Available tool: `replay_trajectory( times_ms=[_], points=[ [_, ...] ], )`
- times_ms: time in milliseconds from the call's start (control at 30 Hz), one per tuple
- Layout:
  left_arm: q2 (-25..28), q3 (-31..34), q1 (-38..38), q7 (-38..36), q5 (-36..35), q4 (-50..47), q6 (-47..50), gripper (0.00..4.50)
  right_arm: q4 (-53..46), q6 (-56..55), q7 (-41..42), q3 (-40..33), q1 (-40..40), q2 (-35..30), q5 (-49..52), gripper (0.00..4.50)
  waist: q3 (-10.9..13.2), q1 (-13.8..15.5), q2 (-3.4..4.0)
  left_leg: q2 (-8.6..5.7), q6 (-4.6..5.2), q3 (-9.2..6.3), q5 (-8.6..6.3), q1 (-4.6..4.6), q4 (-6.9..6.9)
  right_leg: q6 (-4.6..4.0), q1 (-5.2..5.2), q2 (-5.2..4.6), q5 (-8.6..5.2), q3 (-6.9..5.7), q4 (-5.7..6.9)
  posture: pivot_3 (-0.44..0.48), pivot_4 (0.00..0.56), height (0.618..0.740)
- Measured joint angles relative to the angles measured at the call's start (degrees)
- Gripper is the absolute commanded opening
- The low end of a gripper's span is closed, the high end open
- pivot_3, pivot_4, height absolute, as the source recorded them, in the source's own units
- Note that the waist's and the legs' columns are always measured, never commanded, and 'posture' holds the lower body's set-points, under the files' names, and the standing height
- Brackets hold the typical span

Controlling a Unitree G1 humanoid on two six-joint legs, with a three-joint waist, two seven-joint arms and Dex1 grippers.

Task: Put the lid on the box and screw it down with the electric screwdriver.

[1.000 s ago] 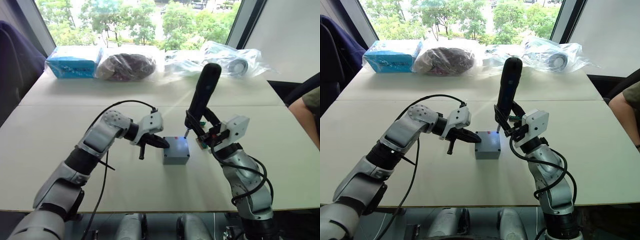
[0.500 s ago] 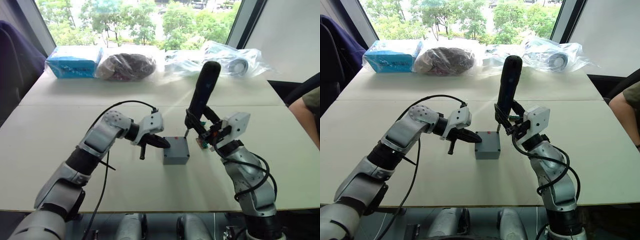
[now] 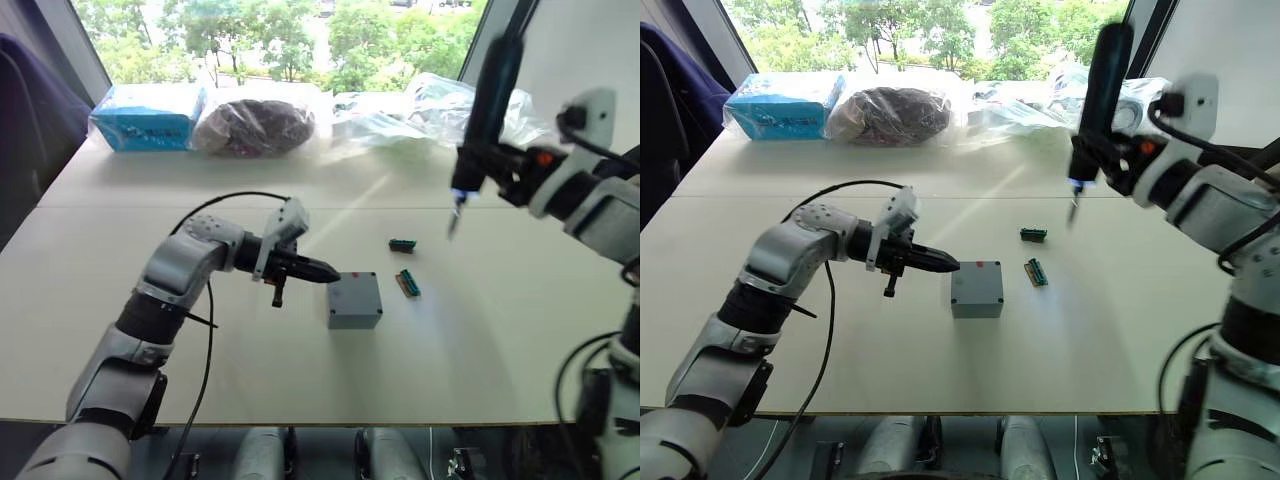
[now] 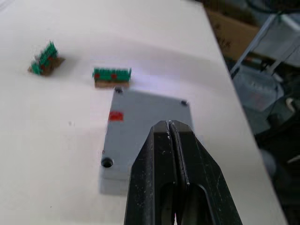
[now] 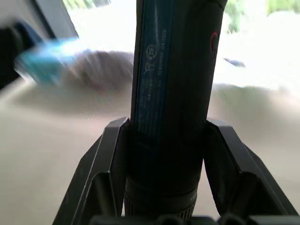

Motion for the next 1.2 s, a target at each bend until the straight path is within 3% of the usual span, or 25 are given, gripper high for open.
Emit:
replay_trajectory(
  times_ms=[100, 267, 400, 733, 800, 833, 967, 1200],
  points=[
    [2.8, 0.3, 0.2, -0.9, -0.3, -3.5, 0.0, 0.0, 6.9, 10.1, 0.9, 1.5, 1.8, -2.6, -0.9, 1.94, 0.1, -0.6, 0.09, 0.02, 0.04, 0.1, -0.02, 0.0, -0.04, 0.01, -0.08, 0.06, 0.0, 0.04, -0.01, 0.0, 0.15, 0.74],
    [4.4, -1.5, 3.6, -2.2, -1.3, -10.2, -0.2, 0.0, 15.4, 17.4, 4.0, 3.7, 1.9, -3.8, -3.6, 1.94, 0.1, -1.3, 0.15, 0.07, 0.04, 0.13, -0.02, 0.0, -0.07, 0.02, -0.11, 0.17, 0.01, 0.1, -0.01, 0.0, 0.15, 0.74],
    [3.9, -2.1, 4.4, -0.6, -1.4, -12.5, -0.1, 0.0, 21.2, 18.2, 5.6, 7.2, 1.7, -4.1, -5.5, 1.94, 0.1, -1.2, 0.14, 0.06, 0.04, 0.13, -0.02, -0.01, -0.04, 0.03, -0.11, 0.2, 0.01, 0.14, -0.01, 0.0, 0.15, 0.74],
    [3.5, -2.0, 6.7, 3.9, -2.4, -14.5, 1.0, 0.0, 22.9, 18.0, 10.5, 12.1, -1.4, -3.3, -12.6, 1.94, 0.1, -1.3, 0.12, 0.11, 0.04, 0.12, -0.02, 0.0, 0.03, 0.05, -0.07, 0.28, 0.01, 0.17, -0.02, 0.0, 0.15, 0.74],
    [3.9, -2.0, 6.9, 4.2, -2.4, -14.5, 1.0, 0.0, 22.7, 18.0, 11.5, 12.2, -1.5, -3.2, -13.8, 2.79, 0.1, -1.3, 0.11, 0.11, 0.04, 0.11, -0.02, 0.0, 0.04, 0.05, -0.07, 0.28, 0.01, 0.16, -0.02, 0.0, 0.15, 0.74],
    [4.2, -2.0, 6.9, 4.3, -2.4, -14.5, 1.0, 0.0, 22.4, 17.9, 11.8, 12.3, -1.4, -3.0, -14.3, 2.94, 0.1, -1.3, 0.11, 0.11, 0.04, 0.11, -0.02, 0.0, 0.03, 0.05, -0.07, 0.28, 0.01, 0.16, -0.02, 0.0, 0.15, 0.74],
    [4.4, -2.0, 6.9, 4.5, -2.5, -14.5, 0.9, 0.0, 20.2, 18.0, 13.8, 12.7, -1.4, -2.6, -15.8, 4.33, 0.1, -1.2, 0.11, 0.13, 0.03, 0.11, -0.02, 0.01, 0.04, 0.05, -0.05, 0.3, 0.01, 0.16, -0.02, 0.0, 0.15, 0.74],
    [5.4, -1.9, 6.0, 4.5, -1.4, -9.6, -1.4, 0.0, 16.3, 13.6, 16.4, 12.9, -0.6, -3.3, -19.3, 4.42, 0.1, -1.2, 0.11, 0.11, 0.03, 0.12, -0.02, 0.0, 0.03, 0.05, -0.09, 0.3, 0.01, 0.16, 0.0, 0.0, 0.15, 0.74]
  ],
)
